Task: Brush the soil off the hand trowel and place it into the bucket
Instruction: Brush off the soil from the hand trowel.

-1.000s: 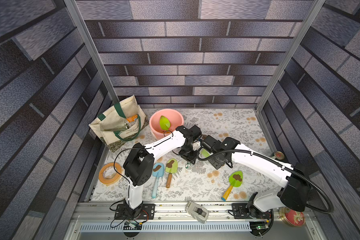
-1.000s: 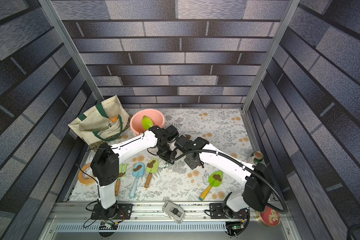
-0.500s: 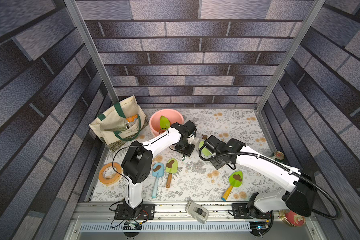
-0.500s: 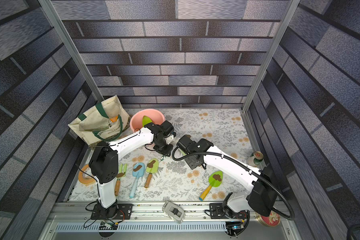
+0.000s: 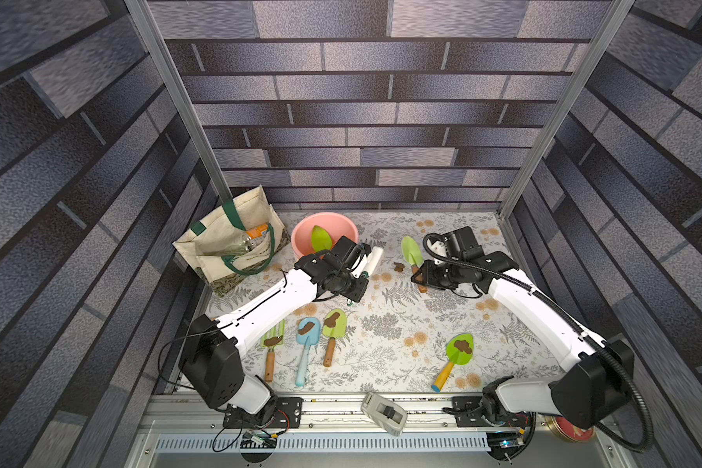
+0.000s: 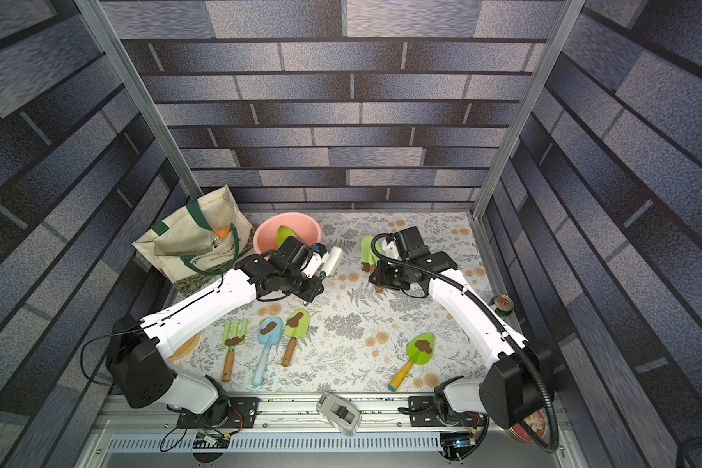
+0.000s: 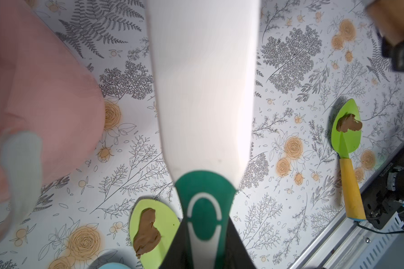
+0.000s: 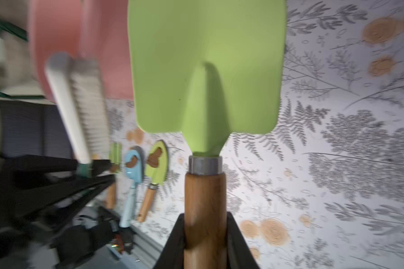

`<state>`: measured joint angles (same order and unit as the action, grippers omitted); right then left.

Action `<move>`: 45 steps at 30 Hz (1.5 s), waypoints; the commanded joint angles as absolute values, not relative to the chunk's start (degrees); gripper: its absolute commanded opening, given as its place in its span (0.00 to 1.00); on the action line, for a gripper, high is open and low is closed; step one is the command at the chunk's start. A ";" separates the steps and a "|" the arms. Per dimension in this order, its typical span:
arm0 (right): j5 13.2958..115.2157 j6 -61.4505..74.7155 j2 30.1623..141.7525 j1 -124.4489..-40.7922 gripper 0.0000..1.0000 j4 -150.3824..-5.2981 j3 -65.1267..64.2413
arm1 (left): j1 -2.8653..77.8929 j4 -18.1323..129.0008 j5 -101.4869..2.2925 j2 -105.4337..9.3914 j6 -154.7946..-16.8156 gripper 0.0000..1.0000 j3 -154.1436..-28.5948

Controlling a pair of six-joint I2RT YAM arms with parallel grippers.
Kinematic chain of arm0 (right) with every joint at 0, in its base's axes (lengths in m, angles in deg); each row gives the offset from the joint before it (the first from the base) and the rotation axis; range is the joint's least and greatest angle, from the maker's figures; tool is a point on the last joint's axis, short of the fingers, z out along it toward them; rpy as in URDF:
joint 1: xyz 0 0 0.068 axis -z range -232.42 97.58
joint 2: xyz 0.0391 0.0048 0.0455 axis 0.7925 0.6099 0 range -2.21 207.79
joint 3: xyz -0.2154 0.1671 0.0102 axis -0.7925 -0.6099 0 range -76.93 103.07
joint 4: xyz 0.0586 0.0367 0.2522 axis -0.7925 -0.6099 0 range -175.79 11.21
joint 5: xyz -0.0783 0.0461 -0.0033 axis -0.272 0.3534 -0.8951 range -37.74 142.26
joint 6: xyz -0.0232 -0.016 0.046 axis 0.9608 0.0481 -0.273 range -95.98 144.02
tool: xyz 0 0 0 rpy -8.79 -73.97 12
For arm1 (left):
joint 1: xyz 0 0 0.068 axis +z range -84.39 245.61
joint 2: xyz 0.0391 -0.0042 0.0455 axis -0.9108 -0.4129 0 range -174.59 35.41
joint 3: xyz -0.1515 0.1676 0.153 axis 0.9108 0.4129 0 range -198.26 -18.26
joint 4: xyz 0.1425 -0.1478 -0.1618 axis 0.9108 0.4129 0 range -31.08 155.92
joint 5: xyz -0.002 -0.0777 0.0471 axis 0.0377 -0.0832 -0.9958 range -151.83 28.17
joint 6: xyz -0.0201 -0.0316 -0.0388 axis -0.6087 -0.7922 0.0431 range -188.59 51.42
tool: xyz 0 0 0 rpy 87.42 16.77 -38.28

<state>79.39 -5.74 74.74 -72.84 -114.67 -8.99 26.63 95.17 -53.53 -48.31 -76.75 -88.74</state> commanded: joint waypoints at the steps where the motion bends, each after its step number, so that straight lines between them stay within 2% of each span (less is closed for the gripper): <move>1: 103.49 -18.42 75.60 -69.79 0.00 -99.25 -10.49 | 26.89 82.77 -55.80 -42.30 -77.50 0.00 -84.25; 9: 116.26 -24.83 78.73 -69.39 0.00 -99.21 -6.25 | 27.31 57.14 -53.93 -38.27 -75.25 0.00 -76.89; 22: 122.23 -37.99 75.43 -66.35 0.00 -99.95 0.42 | 26.94 32.40 -49.54 -39.88 -76.28 0.00 -72.25; 34: 122.75 -38.68 77.14 -66.24 0.00 -106.24 13.14 | 25.28 26.72 -47.07 -43.42 -76.69 0.00 -74.76; 45: 122.76 -39.17 75.51 -66.26 0.02 -107.07 14.55 | 24.89 23.59 -45.04 -50.53 -77.95 0.00 -81.72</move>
<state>121.62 -38.99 77.25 -66.64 -106.71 12.49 25.10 27.15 -46.52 -48.53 -76.66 -79.34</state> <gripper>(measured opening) 0.239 0.217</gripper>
